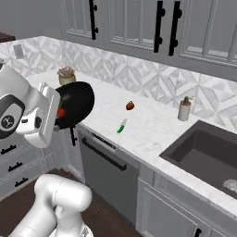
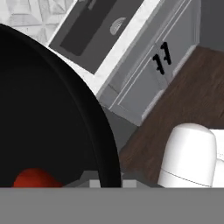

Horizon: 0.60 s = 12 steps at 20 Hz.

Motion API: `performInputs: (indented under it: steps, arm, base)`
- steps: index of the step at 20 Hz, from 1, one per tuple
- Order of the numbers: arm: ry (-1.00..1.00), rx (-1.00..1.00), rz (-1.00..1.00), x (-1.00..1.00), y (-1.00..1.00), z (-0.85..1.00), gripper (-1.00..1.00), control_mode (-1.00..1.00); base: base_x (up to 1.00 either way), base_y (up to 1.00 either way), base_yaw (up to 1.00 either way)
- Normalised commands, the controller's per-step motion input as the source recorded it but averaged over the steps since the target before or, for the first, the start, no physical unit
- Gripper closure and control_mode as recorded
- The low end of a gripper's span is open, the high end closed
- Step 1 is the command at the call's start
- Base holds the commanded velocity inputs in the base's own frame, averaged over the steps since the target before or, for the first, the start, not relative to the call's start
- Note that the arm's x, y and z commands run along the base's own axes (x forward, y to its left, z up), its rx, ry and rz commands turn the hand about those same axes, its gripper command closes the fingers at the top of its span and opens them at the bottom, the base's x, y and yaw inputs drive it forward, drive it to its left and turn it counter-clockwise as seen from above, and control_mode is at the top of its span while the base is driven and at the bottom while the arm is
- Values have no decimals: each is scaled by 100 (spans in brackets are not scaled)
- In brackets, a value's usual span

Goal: Pick the bell pepper from the sink and place it in the bowl. Then pick the bowl and place it in the microwave. Then close the microwave door and press the start button.

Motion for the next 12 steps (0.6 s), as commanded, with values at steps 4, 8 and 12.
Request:
performInputs:
  steps: [4,8,12]
  arm:
    - [0,0,0,0,0,0,100,100]
    - [0,0,0,0,0,0,100,100]
    - [0,0,0,0,0,0,100,100]
  base:
    - [0,0,93]
    - [0,0,95]
    - [0,0,98]
